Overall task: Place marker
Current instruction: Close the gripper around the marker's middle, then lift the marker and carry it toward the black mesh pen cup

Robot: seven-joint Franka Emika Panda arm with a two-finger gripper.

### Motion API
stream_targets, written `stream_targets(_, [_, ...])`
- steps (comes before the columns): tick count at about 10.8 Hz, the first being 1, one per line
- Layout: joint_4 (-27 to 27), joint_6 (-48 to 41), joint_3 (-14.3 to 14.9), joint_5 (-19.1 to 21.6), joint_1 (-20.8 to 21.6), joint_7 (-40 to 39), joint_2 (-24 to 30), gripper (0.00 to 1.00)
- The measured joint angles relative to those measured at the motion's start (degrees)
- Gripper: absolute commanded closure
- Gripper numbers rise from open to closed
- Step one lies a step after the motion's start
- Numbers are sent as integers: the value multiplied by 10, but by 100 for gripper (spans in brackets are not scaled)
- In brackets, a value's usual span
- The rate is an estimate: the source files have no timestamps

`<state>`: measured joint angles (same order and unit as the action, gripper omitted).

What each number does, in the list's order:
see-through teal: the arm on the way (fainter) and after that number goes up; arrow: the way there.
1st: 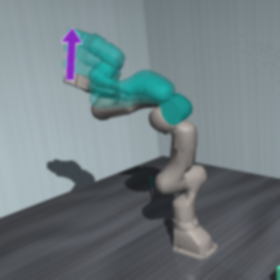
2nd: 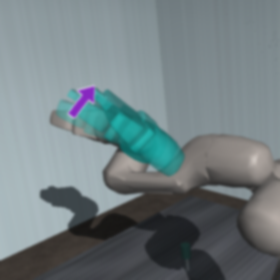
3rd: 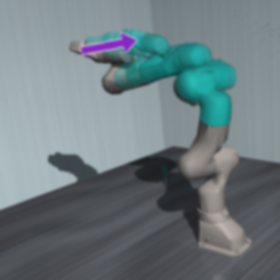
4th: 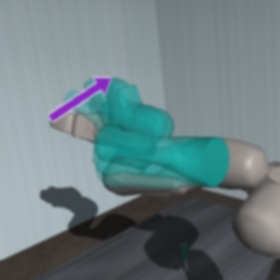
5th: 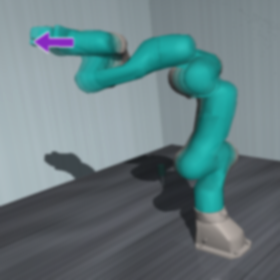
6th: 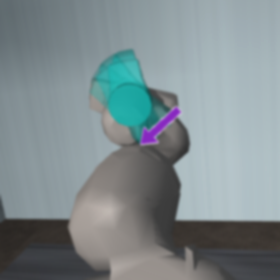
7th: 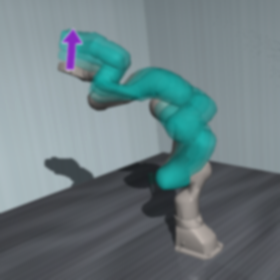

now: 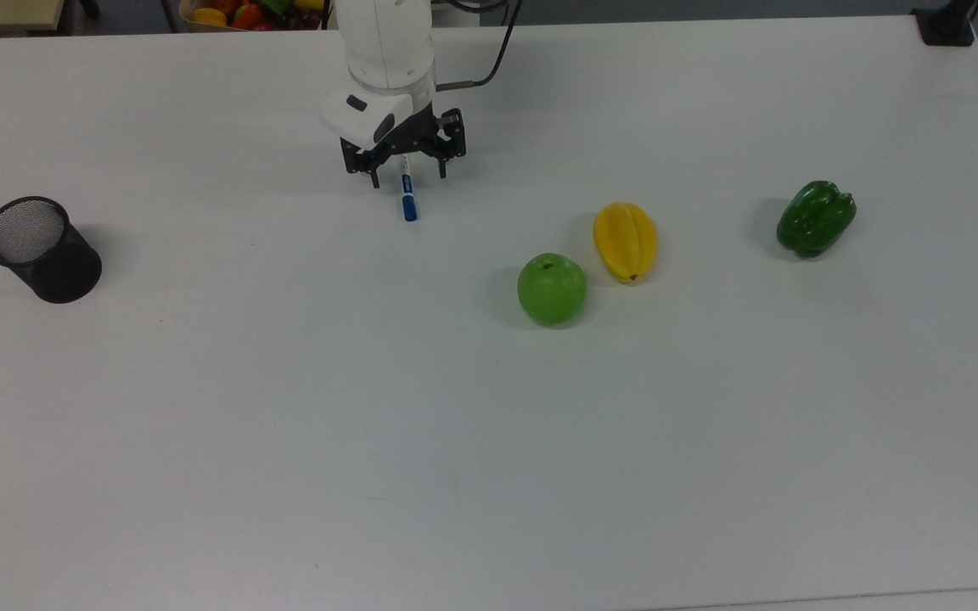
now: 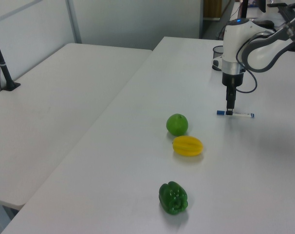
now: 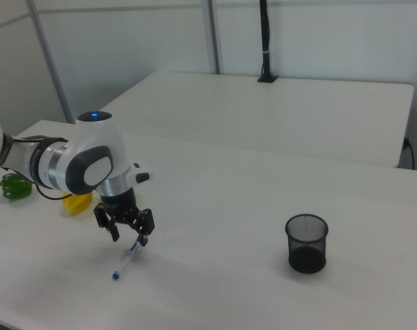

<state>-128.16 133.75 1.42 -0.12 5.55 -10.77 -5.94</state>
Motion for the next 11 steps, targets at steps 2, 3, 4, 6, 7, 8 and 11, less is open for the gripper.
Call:
stream_targets(2, [0,10,0,-2,1,0,-12,45])
stream_targets(3, [-1,12,0,-8,3,0,-17,58])
stream_targets(4, [-1,14,0,-13,6,0,-22,78])
stream_targets(6, [-1,19,0,-16,8,0,-23,100])
stream_targets(7, [-1,20,1,-17,7,0,-23,100])
stream_targets(8, [-1,20,1,-17,8,0,-23,100])
stream_targets(11, [-1,20,1,-17,7,0,-23,100])
